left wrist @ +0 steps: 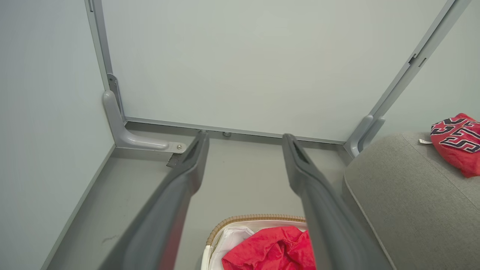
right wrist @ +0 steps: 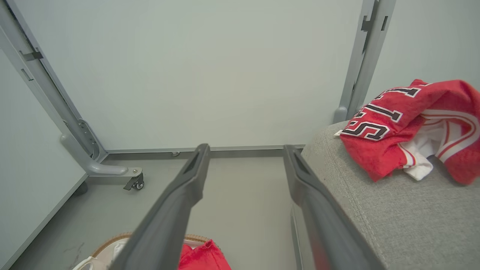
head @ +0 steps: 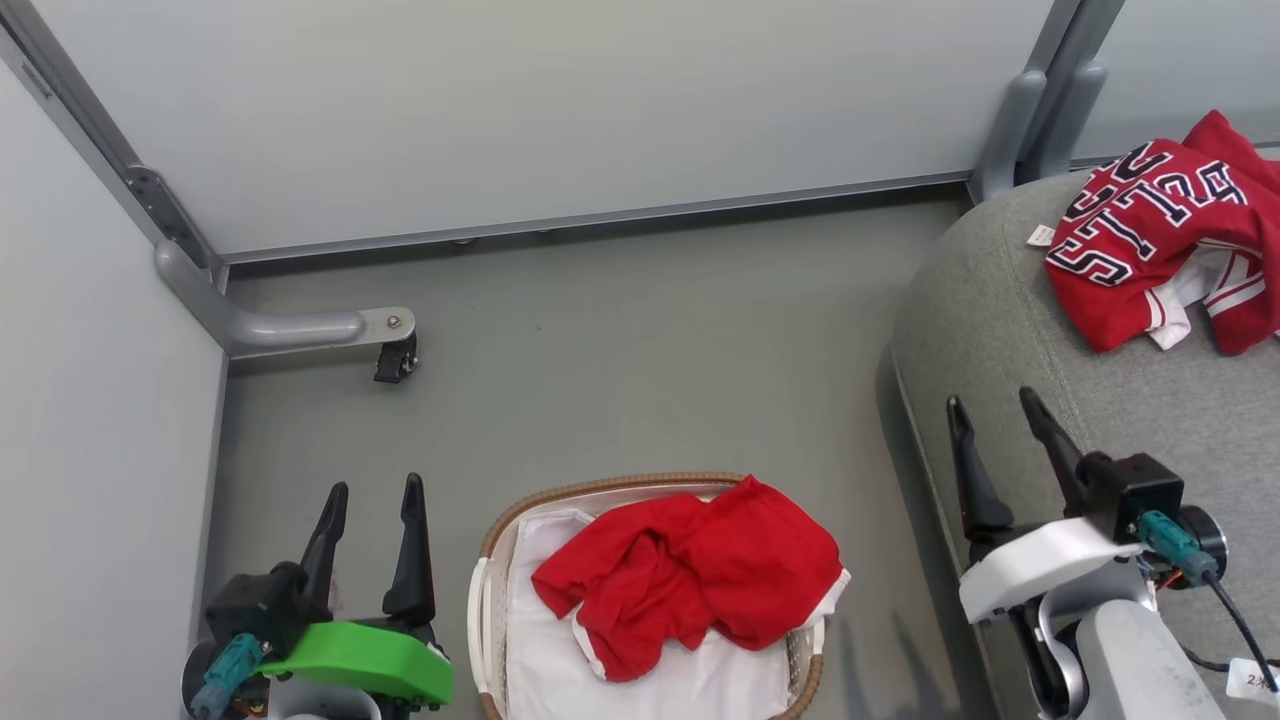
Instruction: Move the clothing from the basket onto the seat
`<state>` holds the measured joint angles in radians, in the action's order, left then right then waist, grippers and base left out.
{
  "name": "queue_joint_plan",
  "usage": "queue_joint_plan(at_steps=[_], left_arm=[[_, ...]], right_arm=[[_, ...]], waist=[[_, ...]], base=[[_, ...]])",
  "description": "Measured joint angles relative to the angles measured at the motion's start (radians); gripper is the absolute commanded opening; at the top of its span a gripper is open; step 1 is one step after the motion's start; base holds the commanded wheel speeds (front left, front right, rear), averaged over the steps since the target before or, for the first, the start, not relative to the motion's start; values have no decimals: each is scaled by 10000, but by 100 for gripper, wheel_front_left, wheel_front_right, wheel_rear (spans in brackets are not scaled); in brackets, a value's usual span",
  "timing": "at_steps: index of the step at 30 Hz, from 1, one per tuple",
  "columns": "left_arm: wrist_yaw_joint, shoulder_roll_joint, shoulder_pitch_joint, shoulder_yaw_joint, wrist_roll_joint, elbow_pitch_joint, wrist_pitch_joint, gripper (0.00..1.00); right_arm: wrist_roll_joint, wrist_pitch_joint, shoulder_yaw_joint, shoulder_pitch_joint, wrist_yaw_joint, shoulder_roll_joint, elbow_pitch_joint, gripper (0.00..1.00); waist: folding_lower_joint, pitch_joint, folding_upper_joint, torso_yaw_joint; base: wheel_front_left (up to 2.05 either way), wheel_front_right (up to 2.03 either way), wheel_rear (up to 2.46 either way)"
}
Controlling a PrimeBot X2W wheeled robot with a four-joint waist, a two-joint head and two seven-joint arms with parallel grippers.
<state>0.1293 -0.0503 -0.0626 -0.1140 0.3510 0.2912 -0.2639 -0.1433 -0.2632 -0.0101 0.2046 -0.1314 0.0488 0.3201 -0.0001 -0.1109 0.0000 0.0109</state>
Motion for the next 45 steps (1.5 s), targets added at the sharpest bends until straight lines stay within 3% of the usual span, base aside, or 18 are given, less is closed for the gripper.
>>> queue_joint_plan(at_steps=[30, 38, 45], left_arm=[[0, 4, 103, -347, -13, 226, 0, 100], [0, 8, -56, -871, -343, 474, 0, 100], [0, -23, -1315, -1804, -646, 1346, 0, 100]], right_arm=[[-130, 0, 261, -303, 0, -2, 155, 100], [-71, 0, 205, -291, 0, -2, -23, 100], [115, 0, 161, 187, 0, 0, -268, 100]], waist=[[1, 222, 0, -56], [1, -72, 0, -101], [1, -709, 0, -216]], base=[[0, 0, 0], [0, 0, 0], [0, 0, 0]])
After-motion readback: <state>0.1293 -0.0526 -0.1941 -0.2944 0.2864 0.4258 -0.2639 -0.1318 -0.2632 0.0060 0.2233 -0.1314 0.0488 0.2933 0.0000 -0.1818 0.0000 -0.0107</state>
